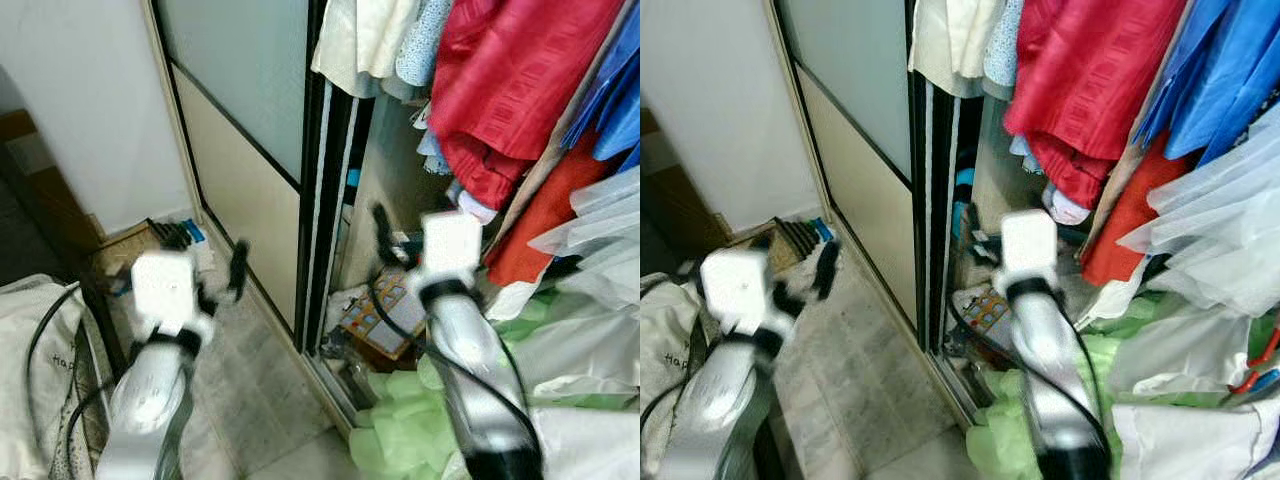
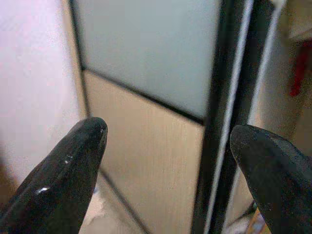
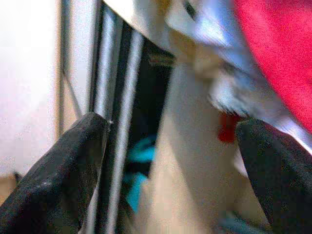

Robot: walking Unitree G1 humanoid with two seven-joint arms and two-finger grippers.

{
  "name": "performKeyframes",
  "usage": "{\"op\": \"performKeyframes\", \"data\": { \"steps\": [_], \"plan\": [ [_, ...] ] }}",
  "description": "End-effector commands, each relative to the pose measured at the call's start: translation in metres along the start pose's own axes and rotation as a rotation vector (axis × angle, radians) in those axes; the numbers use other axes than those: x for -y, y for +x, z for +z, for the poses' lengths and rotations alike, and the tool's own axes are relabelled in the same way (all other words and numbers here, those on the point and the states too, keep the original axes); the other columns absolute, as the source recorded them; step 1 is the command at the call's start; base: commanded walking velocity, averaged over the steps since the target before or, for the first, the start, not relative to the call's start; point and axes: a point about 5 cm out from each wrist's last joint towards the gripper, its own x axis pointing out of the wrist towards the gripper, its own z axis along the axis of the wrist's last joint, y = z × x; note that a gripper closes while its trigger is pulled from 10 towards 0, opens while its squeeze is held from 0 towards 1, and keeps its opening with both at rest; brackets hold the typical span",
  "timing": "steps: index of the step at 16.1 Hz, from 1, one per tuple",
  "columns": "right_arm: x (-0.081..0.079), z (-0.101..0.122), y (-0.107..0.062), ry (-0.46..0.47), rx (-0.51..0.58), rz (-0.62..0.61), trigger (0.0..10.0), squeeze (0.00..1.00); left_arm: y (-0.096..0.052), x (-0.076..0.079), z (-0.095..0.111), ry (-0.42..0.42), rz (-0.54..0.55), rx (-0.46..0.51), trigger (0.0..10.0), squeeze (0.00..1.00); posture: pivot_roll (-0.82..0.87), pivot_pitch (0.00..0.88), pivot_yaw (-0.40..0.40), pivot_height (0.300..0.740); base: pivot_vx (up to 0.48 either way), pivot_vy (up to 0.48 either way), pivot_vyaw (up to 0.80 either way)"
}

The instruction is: Clean up the room

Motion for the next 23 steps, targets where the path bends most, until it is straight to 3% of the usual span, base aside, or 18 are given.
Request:
{"op": "performKeyframes", "data": {
  "steps": [1,3,6,10,13,14,16,18,23],
  "plan": [
    [0.010,0.000,-0.013,-0.017,-0.018,-0.019,10.0,0.00,-0.007,-0.005,-0.001,0.024,0.020,-0.014,10.0,0.00,0.01,0.032,-0.035,0.740,0.000,0.000,0.00],
    [0.019,-0.012,-0.036,-0.052,-0.092,-0.006,10.0,0.00,-0.021,-0.011,-0.009,0.017,0.032,-0.061,10.0,0.00,0.01,0.038,-0.045,0.740,0.000,0.000,0.80],
    [0.020,-0.017,-0.043,-0.055,-0.130,0.010,10.0,0.00,-0.023,-0.009,-0.008,0.029,0.038,-0.063,10.0,0.00,0.01,0.059,-0.052,0.740,0.000,0.000,0.80],
    [0.015,-0.013,-0.032,-0.023,-0.134,0.017,10.0,0.00,-0.020,-0.007,-0.006,0.031,0.060,-0.070,10.0,0.00,0.03,0.064,-0.056,0.740,0.000,0.000,0.80],
    [0.013,-0.014,-0.030,-0.007,-0.140,0.025,10.0,0.00,-0.022,-0.010,-0.007,0.096,0.166,-0.095,10.0,0.00,0.03,0.067,-0.060,0.740,0.000,0.000,0.80],
    [0.013,-0.014,-0.027,-0.002,-0.142,0.027,10.0,0.00,-0.020,-0.006,-0.006,0.116,0.118,-0.092,10.0,0.00,0.04,0.067,-0.063,0.740,0.000,0.000,0.80],
    [0.013,-0.014,-0.025,0.001,-0.145,0.027,10.0,0.00,-0.019,0.000,-0.006,0.013,0.009,-0.082,10.0,0.00,0.04,0.067,-0.063,0.740,0.000,0.000,0.80],
    [0.014,-0.014,-0.022,0.001,-0.142,0.032,10.0,0.00,-0.018,-0.003,-0.005,0.065,0.060,-0.081,10.0,0.00,0.04,0.062,-0.069,0.740,0.000,0.000,0.80],
    [0.011,-0.012,-0.014,0.006,-0.127,0.052,10.0,0.00,-0.015,0.003,-0.004,0.046,0.025,-0.063,10.0,0.00,0.05,0.051,-0.078,0.740,0.000,0.000,0.80]
  ]
}}
